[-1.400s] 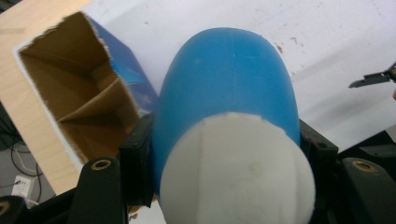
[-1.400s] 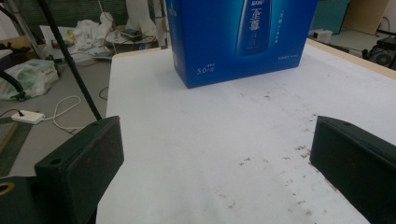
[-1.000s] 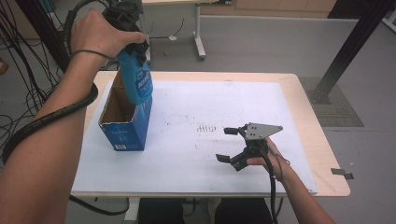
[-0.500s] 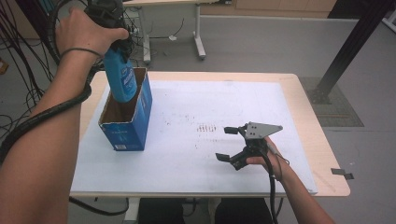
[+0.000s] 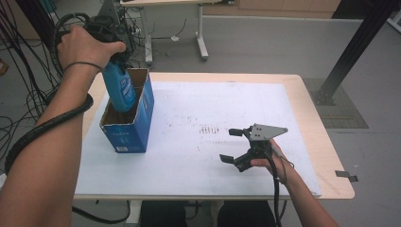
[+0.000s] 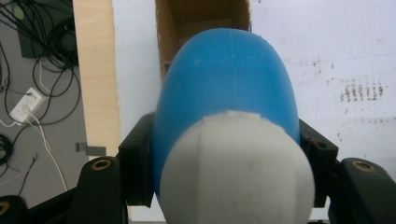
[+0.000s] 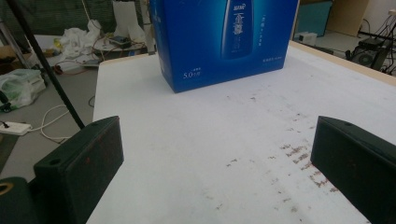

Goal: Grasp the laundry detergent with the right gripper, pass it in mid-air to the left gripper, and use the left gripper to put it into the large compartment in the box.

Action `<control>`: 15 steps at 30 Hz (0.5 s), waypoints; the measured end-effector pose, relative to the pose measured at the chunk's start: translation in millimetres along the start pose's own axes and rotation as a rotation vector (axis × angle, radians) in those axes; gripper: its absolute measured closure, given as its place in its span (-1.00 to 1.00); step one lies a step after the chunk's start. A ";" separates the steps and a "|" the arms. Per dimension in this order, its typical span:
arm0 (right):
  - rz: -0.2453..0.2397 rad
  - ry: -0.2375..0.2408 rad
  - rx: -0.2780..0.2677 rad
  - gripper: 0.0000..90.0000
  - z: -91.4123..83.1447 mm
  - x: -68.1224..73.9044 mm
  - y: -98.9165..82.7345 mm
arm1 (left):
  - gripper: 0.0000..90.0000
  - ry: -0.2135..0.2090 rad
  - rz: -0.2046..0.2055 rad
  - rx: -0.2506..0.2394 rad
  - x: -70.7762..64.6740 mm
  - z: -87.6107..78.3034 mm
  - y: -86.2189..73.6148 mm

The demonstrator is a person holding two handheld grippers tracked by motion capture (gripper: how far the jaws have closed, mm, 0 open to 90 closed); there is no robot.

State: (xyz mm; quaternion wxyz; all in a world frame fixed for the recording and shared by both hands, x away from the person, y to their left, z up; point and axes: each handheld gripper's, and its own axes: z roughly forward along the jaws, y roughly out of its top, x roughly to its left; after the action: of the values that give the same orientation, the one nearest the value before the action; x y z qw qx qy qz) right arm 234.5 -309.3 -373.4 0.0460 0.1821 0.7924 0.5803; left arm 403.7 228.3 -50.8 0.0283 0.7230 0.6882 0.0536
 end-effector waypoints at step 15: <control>0.007 -0.006 0.007 -0.94 0.0 0.6 -3.2 | -0.16 -0.007 -0.008 0.050 2.7 40.5 2.3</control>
State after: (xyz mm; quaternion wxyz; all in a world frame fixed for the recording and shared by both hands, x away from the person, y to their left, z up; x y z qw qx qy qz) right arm 233.2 -309.9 -376.2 0.0459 0.1868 0.7937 0.5771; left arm 410.8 232.2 -90.6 0.0129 0.7209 0.6921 0.0336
